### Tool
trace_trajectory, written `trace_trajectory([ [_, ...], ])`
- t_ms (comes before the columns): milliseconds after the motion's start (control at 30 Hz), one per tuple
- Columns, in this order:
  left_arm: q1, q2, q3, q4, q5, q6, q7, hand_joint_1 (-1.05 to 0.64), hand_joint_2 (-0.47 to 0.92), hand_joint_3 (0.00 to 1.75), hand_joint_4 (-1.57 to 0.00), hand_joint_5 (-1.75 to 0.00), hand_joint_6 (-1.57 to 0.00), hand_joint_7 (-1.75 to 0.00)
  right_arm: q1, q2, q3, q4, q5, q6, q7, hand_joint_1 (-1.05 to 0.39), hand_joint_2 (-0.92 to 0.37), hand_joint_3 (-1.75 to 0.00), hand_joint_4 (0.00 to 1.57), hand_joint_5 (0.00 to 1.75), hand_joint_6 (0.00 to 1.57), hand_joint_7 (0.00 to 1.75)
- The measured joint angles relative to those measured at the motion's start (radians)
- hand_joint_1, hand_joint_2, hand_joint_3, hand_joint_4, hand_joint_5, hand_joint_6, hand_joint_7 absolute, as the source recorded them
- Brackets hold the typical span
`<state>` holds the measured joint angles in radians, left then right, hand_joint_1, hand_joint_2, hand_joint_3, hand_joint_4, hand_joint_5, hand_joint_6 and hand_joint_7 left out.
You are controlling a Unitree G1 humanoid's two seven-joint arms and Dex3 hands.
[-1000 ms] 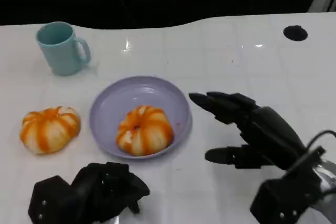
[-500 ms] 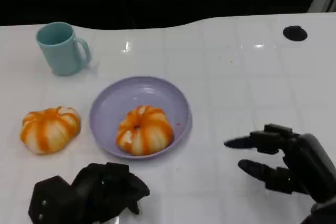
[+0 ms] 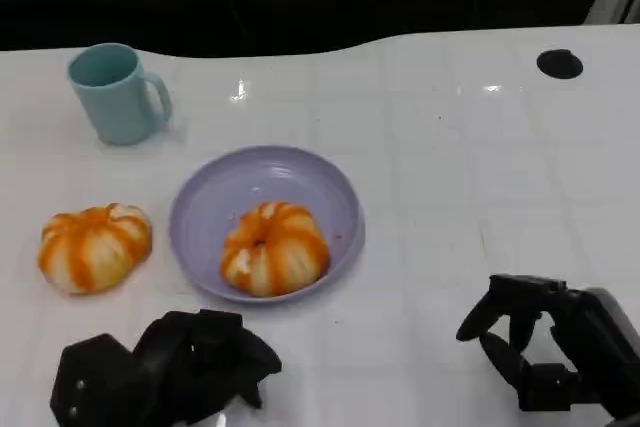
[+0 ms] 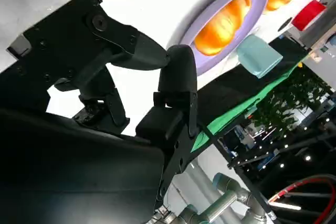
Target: Grasp the bread from the table and place it into the plate.
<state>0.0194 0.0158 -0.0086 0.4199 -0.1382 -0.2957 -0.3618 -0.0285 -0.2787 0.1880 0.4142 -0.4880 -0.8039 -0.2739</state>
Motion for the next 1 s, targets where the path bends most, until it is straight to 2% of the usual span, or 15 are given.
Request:
trace_trajectory([
  [533,-0.002,0.009,0.012,0.005,-0.002,-0.002,-0.001,-1.05,0.83,0.01,-0.89,-1.50,-1.37,-0.63,-0.007,0.017,-0.002,0.060,-0.039,-0.007,-0.059,-0.33,-0.47,-1.13,0.84,1.75,0.71,1.46],
  [1000,-0.008,0.009,0.013,0.013,-0.002,-0.004,-0.001,-1.04,0.84,0.01,-0.89,-1.49,-1.36,-0.65,-0.025,0.017,-0.001,0.086,-0.053,-0.021,-0.076,-0.33,-0.47,-1.13,0.85,1.75,0.73,1.46],
])
